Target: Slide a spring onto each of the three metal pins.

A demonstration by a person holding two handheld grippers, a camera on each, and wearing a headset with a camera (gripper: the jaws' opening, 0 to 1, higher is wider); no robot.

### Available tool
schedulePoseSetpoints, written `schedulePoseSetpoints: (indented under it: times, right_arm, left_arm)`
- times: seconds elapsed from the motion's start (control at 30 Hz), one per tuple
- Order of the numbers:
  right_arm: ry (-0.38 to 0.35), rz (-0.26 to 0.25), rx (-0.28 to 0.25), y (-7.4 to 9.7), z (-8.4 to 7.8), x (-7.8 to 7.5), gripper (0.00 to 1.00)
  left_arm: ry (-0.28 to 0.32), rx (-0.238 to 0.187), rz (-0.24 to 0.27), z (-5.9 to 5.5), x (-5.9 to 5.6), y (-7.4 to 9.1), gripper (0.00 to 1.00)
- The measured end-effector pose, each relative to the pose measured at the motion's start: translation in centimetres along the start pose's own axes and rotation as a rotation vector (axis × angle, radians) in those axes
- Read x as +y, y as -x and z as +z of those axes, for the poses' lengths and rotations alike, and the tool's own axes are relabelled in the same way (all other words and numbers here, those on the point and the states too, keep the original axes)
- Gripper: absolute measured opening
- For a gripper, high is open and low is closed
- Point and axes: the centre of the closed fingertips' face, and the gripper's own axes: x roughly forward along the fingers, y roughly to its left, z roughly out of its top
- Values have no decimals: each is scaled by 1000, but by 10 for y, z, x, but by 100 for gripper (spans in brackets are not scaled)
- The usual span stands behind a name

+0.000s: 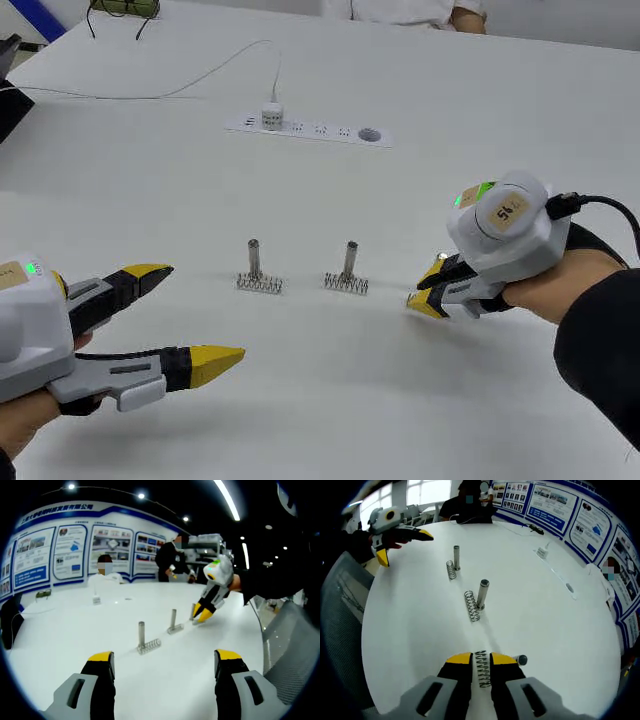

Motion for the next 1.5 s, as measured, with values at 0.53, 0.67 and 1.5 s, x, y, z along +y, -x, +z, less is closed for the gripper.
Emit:
schedulePoseSetpoints:
  times: [0.53, 0.67, 1.5]
  right_arm:
    - [66, 90, 85, -11, -5, 5, 13]
    - [78, 98, 100, -14, -5, 4, 12]
    - [-19, 36, -10, 11, 6, 0, 12]
  left_arm:
    - [7, 4, 4, -3, 1, 1, 83]
    - [8, 5, 5, -4, 2, 1, 83]
    - [6, -1, -1, -2, 1, 0, 82]
